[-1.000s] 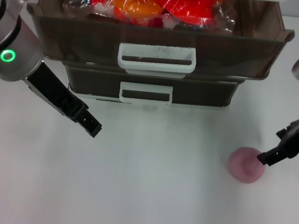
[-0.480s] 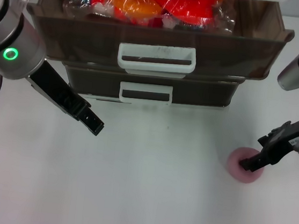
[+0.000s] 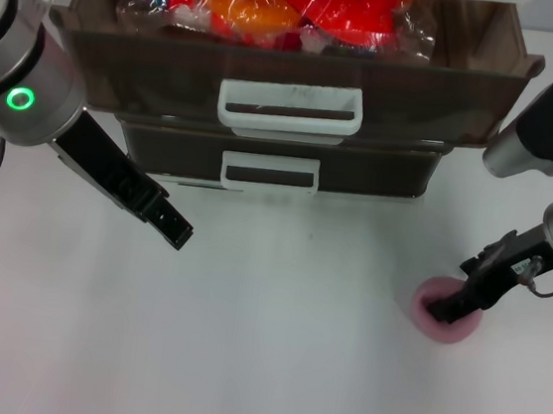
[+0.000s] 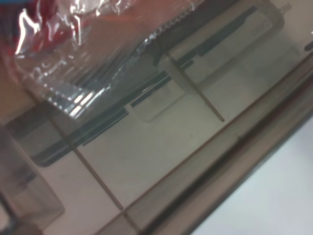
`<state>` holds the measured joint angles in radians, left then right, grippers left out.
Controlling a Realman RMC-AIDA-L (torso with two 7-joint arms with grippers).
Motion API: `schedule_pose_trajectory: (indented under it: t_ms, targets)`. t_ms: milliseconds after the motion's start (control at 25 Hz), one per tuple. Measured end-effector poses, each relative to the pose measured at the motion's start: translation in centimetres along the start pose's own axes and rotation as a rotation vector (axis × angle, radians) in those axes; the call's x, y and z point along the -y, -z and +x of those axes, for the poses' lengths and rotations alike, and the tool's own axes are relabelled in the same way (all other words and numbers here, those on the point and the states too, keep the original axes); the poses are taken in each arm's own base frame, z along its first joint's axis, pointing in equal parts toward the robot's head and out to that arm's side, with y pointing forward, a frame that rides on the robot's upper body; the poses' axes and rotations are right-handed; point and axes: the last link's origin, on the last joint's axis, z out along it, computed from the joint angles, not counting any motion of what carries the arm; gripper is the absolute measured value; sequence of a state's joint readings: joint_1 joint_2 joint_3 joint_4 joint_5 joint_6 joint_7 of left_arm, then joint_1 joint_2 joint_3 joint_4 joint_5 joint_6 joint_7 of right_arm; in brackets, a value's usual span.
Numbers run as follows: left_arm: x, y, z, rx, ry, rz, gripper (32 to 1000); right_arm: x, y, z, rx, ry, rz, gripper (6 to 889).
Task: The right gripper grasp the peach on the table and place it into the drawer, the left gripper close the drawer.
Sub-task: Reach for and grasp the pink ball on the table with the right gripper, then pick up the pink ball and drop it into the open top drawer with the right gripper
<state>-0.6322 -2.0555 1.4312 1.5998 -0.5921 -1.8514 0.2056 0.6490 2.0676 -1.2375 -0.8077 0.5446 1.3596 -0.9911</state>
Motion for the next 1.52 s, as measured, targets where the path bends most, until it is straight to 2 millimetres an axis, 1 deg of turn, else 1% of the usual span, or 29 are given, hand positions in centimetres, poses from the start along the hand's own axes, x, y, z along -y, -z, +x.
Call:
schedule_pose_trajectory:
  t_ms: [320, 880, 1080, 1520]
  targets:
    - [0.0, 0.0, 0.0, 0.0, 0.0, 0.0, 884, -0.04, -0.07, 0.0, -0.003, 0.003, 0.0, 806]
    - [0.05, 0.02, -0.02, 0.0, 0.0, 0.001, 884, -0.02, -0.07, 0.0, -0.001, 0.003, 0.001, 441]
    - [0.05, 0.02, -0.02, 0.0, 0.0, 0.002, 884, 0.0, -0.02, -0.04, 0.001, 0.005, 0.003, 210]
    - [0.1, 0.05, -0.03, 0.0, 0.001, 0.003, 884, 0.02, 0.03, -0.03, 0.003, 0.005, 0.005, 109]
